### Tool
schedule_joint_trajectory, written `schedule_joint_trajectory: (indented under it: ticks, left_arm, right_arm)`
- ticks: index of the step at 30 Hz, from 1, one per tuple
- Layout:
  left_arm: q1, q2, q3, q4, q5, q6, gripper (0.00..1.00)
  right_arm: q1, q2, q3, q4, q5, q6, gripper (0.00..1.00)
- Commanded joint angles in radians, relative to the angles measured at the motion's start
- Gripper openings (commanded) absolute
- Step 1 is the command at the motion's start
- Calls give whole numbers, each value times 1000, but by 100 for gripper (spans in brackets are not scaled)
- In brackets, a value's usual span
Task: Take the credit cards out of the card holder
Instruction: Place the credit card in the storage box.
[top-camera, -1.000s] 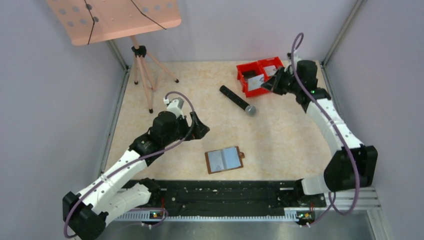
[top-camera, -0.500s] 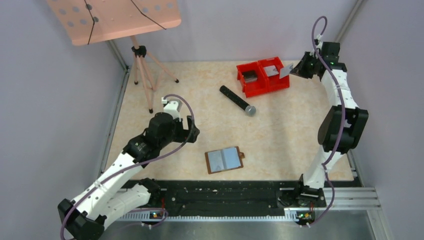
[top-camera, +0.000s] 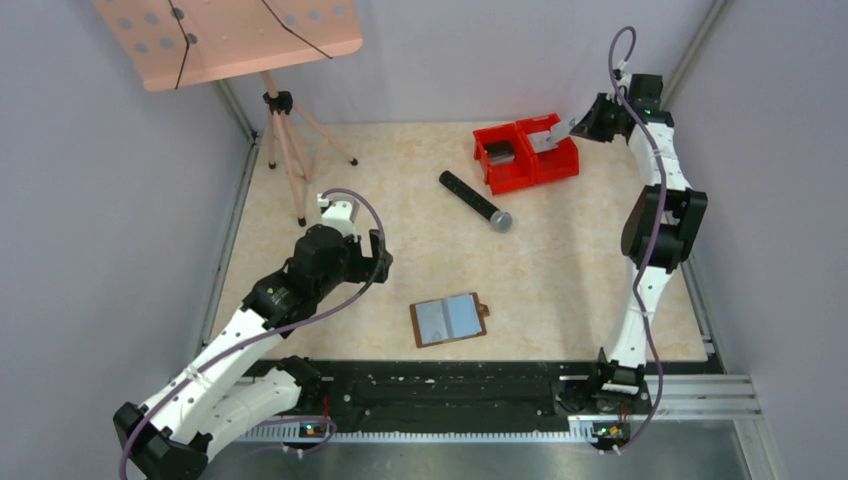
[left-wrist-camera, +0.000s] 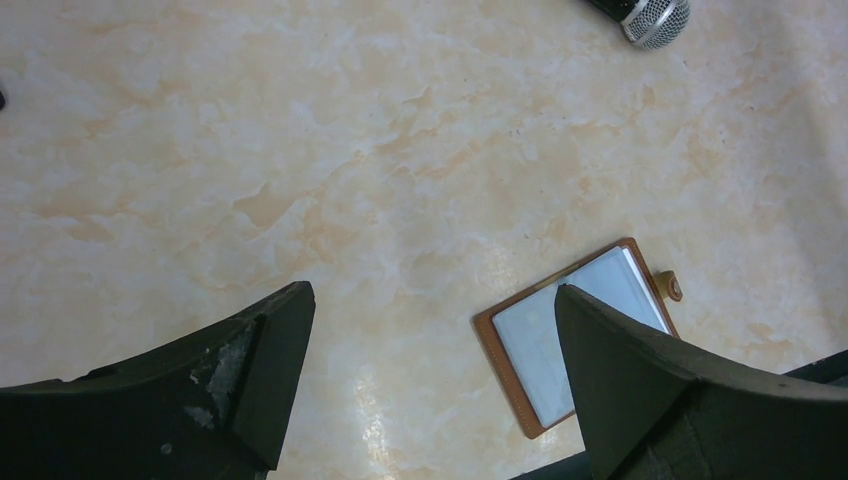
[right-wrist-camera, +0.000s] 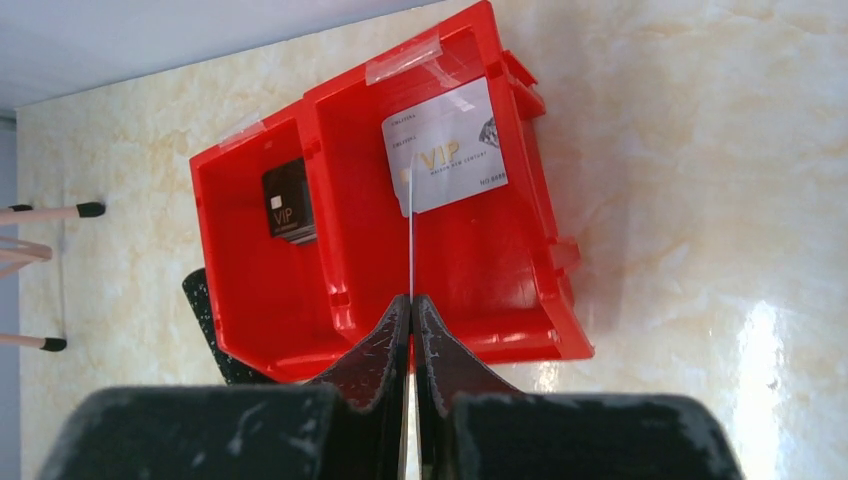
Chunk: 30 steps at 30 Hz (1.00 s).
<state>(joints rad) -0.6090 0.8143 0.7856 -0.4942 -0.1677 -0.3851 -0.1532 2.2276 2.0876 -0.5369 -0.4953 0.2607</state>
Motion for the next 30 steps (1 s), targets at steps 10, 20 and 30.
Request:
schedule_joint_trajectory:
  ticks: [10, 20, 30]
  left_arm:
    - [3, 12, 25, 29, -19, 31, 95]
    - [3, 37, 12, 44, -3, 22, 95]
    - [3, 79, 13, 60, 26, 10, 95]
  right_arm:
    - [19, 173, 191, -19, -139, -14, 0]
    - [34, 256, 246, 7, -182, 12, 0]
    - [37, 309, 288, 27, -188, 22, 5]
